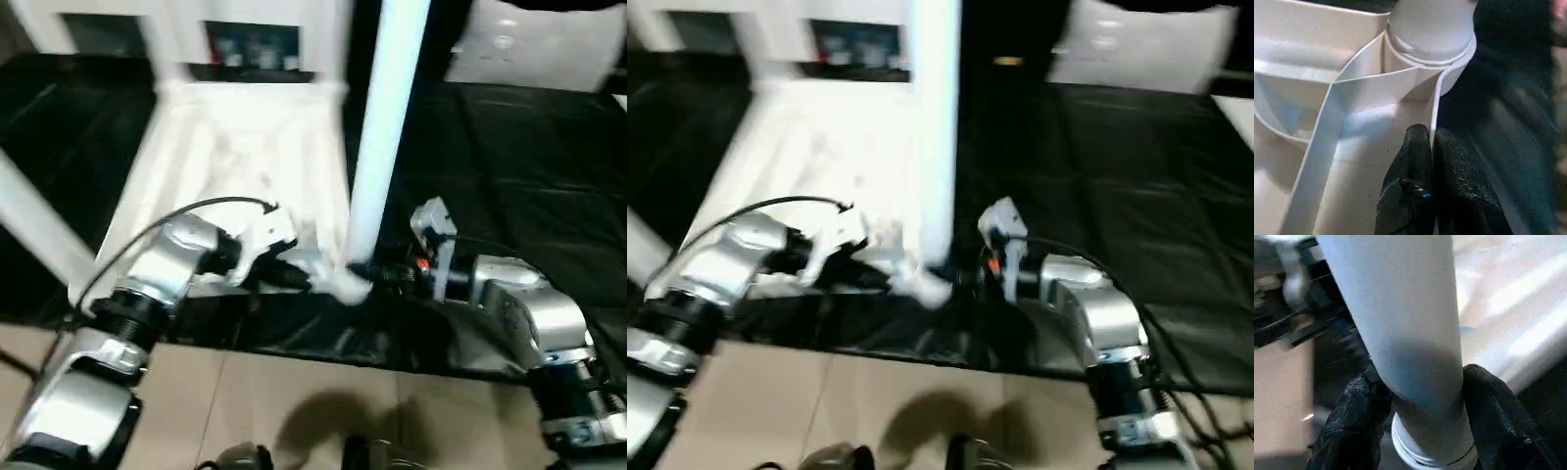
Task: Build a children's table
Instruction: Rotate leg to tighten
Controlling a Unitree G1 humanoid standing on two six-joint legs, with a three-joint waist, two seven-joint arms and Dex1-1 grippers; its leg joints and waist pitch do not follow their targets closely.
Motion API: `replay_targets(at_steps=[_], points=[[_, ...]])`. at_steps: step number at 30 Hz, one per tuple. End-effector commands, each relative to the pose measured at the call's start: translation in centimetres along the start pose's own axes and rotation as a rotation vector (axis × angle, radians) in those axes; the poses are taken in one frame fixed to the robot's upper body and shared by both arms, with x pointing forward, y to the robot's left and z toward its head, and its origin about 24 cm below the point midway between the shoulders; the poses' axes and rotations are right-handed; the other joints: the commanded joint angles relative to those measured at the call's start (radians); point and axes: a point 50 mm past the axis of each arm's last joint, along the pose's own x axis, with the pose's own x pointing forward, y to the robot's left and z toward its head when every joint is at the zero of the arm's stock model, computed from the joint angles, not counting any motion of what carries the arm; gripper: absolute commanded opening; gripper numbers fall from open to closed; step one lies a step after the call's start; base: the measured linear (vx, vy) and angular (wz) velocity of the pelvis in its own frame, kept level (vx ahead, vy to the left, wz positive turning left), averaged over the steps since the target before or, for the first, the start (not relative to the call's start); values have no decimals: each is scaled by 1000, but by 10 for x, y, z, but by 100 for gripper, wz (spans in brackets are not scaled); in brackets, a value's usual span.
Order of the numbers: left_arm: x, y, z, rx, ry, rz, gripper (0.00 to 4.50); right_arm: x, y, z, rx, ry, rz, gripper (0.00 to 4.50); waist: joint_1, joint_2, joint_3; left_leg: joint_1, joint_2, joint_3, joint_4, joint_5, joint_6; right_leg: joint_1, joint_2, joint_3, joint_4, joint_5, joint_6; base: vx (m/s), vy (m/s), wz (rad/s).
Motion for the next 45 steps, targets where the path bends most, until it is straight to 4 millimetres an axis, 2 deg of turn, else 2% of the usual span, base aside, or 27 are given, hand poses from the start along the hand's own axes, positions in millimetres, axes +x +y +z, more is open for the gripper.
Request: replay_targets(at_steps=[1,3,4,5,9,11,12,13,14,17,19,20,23,25,26,27,28,30,32,33,37,38,40,45], points=[[13,4,12,-42,-47,141,0,31,26,-3,37,0,20,201,-5,-11,-51,9,106,-70,-77,-267,15,44,-134,73,-115,-631,33,0,0,0],[18,5,16,-64,-60,190,0,38,24,-1,52,-13,-71,199,-12,-11,-50,8,102,-70,-76,-273,19,43,-139,78,-115,-625,24,0,0,0],[24,5,20,-79,-63,233,0,45,22,1,66,-25,-175,199,-15,-8,-52,8,103,-69,-77,-260,25,41,-139,83,-110,-600,10,0,0,0],[26,5,21,-82,-64,242,0,46,22,2,69,-27,-197,198,-17,-7,-52,6,106,-69,-79,-252,24,41,-139,85,-108,-581,-1,0,0,0],[39,2,31,-100,-88,316,0,60,24,8,103,-58,-365,196,-23,-1,-58,1,110,-68,-80,-206,35,43,-141,100,-86,-455,-63,0,0,0],[45,-1,35,-102,-99,318,0,65,28,10,110,-66,-386,196,-22,-4,-63,-3,111,-64,-79,-153,51,45,-140,108,-74,-368,-92,0,0,0],[47,-2,37,-101,-102,314,0,67,31,10,112,-70,-385,196,-20,-5,-65,0,111,-61,-77,-120,66,43,-139,112,-67,-321,-110,50,-11,3],[48,-3,37,-88,-97,300,0,66,32,9,107,-80,-373,230,-19,-4,-66,-3,110,-60,-75,-103,72,45,-140,113,-61,-295,-122,0,0,0],[47,-4,37,-74,-92,290,0,64,33,8,99,-88,-365,263,-15,-4,-71,-9,111,-58,-72,-50,101,48,-137,115,-45,-206,-146,0,0,0],[42,-3,34,-49,-84,271,0,58,30,6,91,-104,-360,270,-11,-1,-75,-11,111,-56,-67,-5,136,51,-139,116,-34,-136,-166,0,0,0],[36,-3,29,-15,-71,241,0,49,26,4,90,-127,-345,299,-8,-3,-81,-17,109,-58,-61,45,170,55,-137,117,-18,-56,-180,0,0,0],[34,-3,27,-5,-70,229,0,45,24,4,85,-136,-335,308,-5,0,-81,-17,110,-57,-59,50,187,52,-137,116,-17,-38,-182,0,0,0],[25,-2,19,26,-43,194,0,28,17,5,35,-159,-280,330,-3,0,-78,-17,111,-56,-58,27,204,51,-134,114,-18,-50,-177,0,0,0],[20,-1,14,32,-22,184,0,18,13,6,6,-164,-236,356,3,-2,-74,-17,110,-53,-60,-20,182,53,-134,113,-30,-140,-161,0,0,0],[20,-1,14,32,-22,184,0,18,13,6,6,-164,-236,356,2,-1,-74,-17,111,-54,-60,-21,176,53,-133,113,-30,-150,-160,0,0,0],[16,1,11,45,-7,163,0,8,8,7,-39,-149,-192,363,3,-2,-76,-16,113,-55,-61,-22,172,52,-133,112,-30,-159,-159,0,0,0],[14,1,10,50,0,154,0,3,6,7,-59,-141,-174,384,5,-2,-77,-14,113,-55,-59,-24,166,52,-131,113,-30,-162,-154,0,0,0],[12,1,8,69,15,125,0,-4,3,7,-82,-120,-127,391,5,-1,-77,-14,115,-56,-59,-19,169,51,-132,114,-27,-149,-160,0,0,0],[5,0,3,124,40,41,0,-21,-1,4,-131,-54,-11,399,8,-5,-78,-17,107,-54,-56,-28,187,55,-131,113,-29,-145,-153,0,0,0],[4,-1,2,133,50,15,0,-26,-2,3,-143,-29,26,411,9,-5,-78,-17,109,-53,-55,-26,187,56,-132,114,-27,-143,-151,0,0,0],[-4,-5,-6,209,117,-115,0,-46,-5,2,-171,57,178,438,24,-9,-78,-15,108,-51,-54,-28,197,53,-127,110,-33,-190,-136,0,0,0],[-5,-7,-8,233,128,-152,0,-49,-6,2,-180,74,203,438,28,-12,-78,-12,112,-50,-55,-22,196,49,-126,111,-32,-196,-131,0,0,0],[-7,-10,-11,265,147,-205,0,-53,-8,1,-200,106,252,438,36,-9,-79,-10,115,-51,-54,-25,189,46,-128,110,-31,-204,-135,0,0,0],[-7,-16,-11,308,138,-311,0,-57,-12,3,-227,134,313,438,51,-15,-85,-9,118,-48,-53,4,185,46,-130,111,-22,-172,-150,0,0,0]])
